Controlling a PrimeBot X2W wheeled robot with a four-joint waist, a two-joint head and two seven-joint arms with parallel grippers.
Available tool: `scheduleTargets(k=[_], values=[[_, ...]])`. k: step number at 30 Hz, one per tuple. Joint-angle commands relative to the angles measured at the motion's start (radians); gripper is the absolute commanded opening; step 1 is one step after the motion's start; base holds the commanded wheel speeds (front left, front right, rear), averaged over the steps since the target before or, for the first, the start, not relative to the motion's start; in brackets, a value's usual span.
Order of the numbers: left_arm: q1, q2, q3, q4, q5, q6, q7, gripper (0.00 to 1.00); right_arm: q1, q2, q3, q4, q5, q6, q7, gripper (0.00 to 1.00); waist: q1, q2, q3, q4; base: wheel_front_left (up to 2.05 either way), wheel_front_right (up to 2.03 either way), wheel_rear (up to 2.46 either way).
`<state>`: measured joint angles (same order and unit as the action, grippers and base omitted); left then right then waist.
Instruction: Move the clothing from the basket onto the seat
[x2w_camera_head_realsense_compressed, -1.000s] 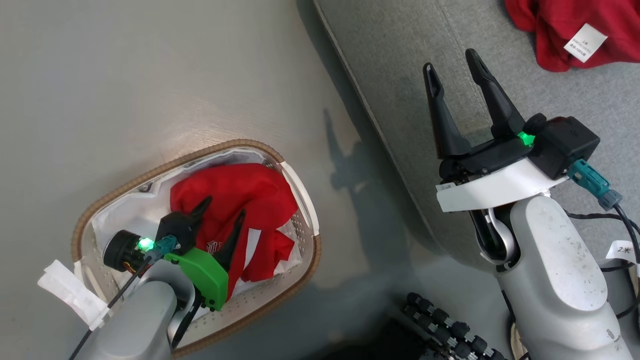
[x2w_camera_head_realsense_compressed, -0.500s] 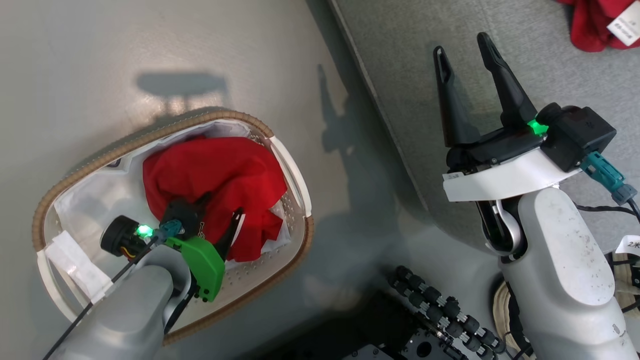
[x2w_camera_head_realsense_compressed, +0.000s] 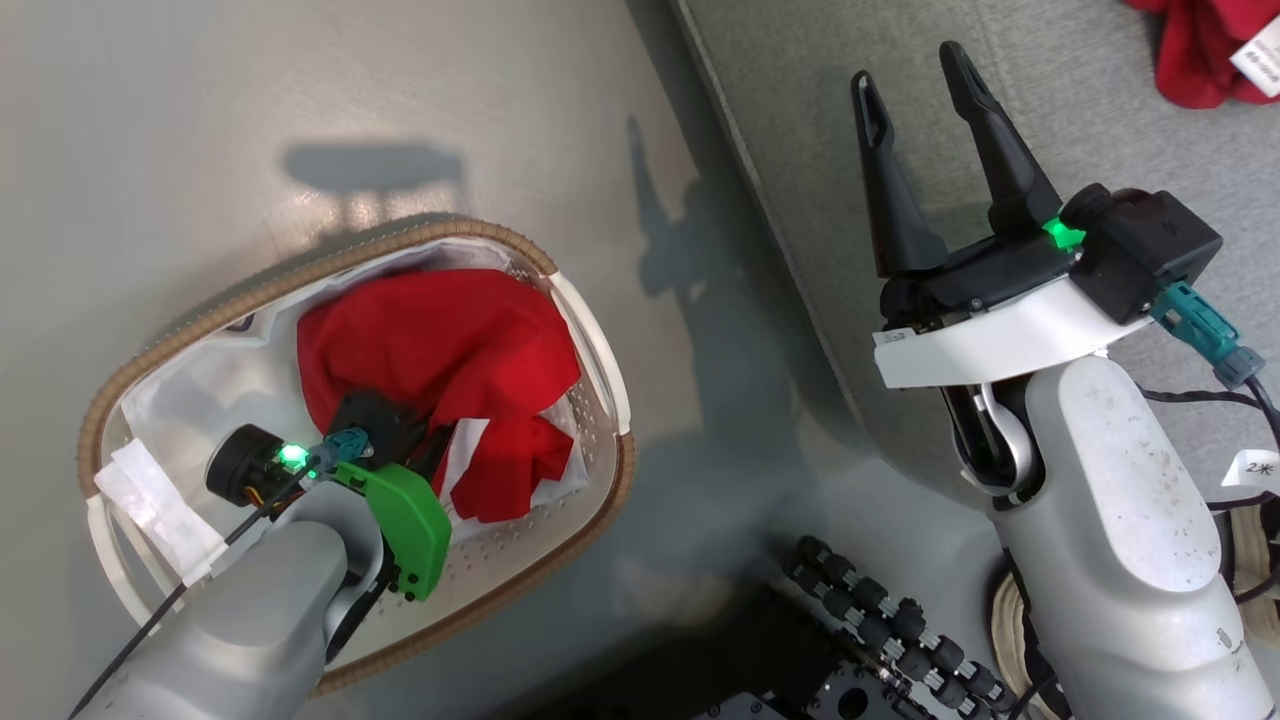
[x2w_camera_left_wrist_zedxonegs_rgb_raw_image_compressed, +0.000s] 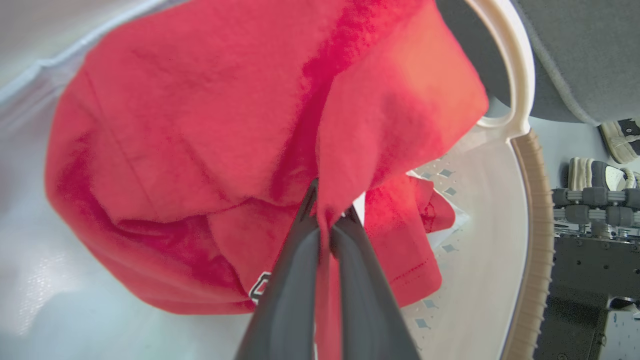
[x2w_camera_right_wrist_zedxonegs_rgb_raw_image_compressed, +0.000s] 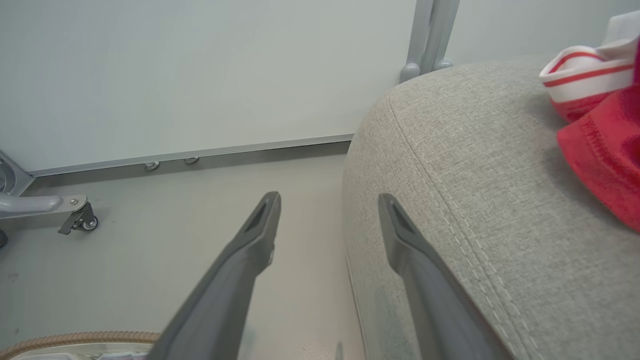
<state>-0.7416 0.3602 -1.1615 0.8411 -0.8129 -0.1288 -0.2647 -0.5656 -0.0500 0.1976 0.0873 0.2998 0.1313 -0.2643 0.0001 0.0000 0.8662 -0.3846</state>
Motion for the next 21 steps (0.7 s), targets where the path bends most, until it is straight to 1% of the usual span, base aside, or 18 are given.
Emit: scheduleTargets(k=[1, 5, 13, 17, 21], values=[[0.003, 0.002, 0.005, -0.008, -0.008, -0.004, 0.001, 0.00, 0.000, -0.003, -0.001, 0.009, -0.003, -0.001, 0.000, 1.00, -0.0001, 0.0000, -0.042, -0.001, 0.00, 0.00, 0.00], [0.042, -0.017, 0.052, -0.026, 0.008, -0.004, 0.001, 0.00, 0.026, -0.003, -0.005, 0.030, -0.020, -0.001, 0.000, 1.00, -0.0001, 0.0000, -0.120, 0.017, 0.00, 0.00, 0.00], [0.160, -0.067, 0.197, -0.093, 0.062, -0.004, 0.001, 0.00, 0.085, -0.003, -0.005, 0.087, -0.064, -0.001, 0.000, 1.00, -0.0001, 0.0000, -0.298, 0.079, 0.00, 0.00, 0.00], [0.230, -0.094, 0.275, -0.131, 0.098, -0.004, 0.001, 0.00, 0.126, -0.003, -0.003, 0.121, -0.086, -0.001, 0.000, 1.00, -0.0001, 0.0000, -0.392, 0.113, 0.00, 0.00, 0.00], [0.296, -0.120, 0.377, -0.183, 0.152, -0.004, 0.000, 0.00, 0.171, -0.004, -0.012, 0.145, -0.097, -0.001, 0.000, 1.00, -0.0001, 0.0000, -0.473, 0.145, 0.00, 0.00, 0.00]])
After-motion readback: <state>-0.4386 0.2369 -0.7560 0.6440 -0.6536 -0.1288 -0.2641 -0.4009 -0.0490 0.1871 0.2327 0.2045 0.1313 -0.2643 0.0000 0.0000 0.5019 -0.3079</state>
